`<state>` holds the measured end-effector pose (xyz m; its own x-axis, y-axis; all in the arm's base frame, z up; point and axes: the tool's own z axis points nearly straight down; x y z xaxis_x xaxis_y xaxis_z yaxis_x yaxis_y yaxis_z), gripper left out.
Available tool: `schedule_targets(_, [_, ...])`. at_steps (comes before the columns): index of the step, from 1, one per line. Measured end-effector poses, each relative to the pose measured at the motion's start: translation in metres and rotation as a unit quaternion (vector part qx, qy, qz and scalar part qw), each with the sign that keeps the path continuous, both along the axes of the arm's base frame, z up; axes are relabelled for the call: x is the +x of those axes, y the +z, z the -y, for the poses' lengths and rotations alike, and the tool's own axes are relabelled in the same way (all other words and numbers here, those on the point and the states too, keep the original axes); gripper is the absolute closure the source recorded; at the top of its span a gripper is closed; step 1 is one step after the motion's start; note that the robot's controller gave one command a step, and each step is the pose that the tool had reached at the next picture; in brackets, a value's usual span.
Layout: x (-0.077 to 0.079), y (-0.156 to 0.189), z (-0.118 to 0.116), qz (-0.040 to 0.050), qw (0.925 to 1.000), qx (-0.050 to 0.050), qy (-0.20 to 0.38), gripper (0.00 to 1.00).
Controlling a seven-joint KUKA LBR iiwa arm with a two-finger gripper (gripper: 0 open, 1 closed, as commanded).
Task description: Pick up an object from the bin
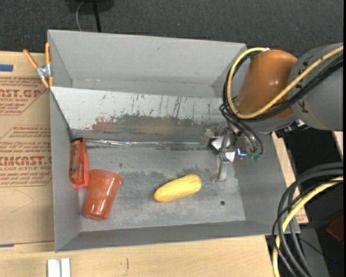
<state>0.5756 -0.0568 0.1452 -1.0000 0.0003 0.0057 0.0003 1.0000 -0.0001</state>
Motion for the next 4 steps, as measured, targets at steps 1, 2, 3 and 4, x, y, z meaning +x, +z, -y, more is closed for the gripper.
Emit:
schedule_targets(1, [0.002, 0.005, 0.000, 0.0037, 1.0000, 0.000, 0.000, 0.00])
schedule_targets(2, [-0.040, -0.038, -0.025, 0.0060, 0.9997, 0.000, -0.022, 0.00])
schedule_targets(3, [-0.064, -0.068, -0.057, -0.0011, 0.9998, 0.000, 0.020, 0.00])
schedule_targets(4, [-0.059, -0.070, -0.067, 0.0018, 0.9981, 0.000, 0.061, 0.00])
